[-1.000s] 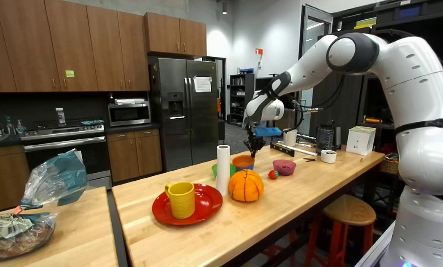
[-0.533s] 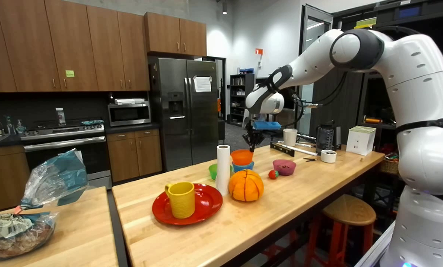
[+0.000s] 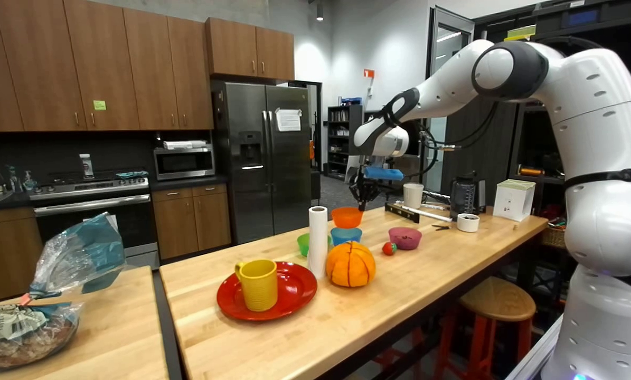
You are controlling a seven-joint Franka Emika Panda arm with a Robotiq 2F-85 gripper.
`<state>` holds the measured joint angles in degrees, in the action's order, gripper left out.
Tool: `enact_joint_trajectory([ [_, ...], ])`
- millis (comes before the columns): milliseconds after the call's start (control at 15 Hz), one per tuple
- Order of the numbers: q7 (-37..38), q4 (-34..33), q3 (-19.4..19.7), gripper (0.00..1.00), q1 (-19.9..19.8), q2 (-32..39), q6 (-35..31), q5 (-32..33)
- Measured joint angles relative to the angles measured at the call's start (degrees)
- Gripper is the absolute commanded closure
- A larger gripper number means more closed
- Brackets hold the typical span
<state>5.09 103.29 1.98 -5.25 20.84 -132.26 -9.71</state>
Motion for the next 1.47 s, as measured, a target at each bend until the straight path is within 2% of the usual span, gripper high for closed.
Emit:
enact_joint_trajectory([
  [933, 5.53, -0.72, 5.74, 0.99, -2.01, 0.84, -0.2, 0.49],
  [1467, 7.88, -0.57, 6.28, 0.99, -1.83, 3.37, -0.23, 1.76],
])
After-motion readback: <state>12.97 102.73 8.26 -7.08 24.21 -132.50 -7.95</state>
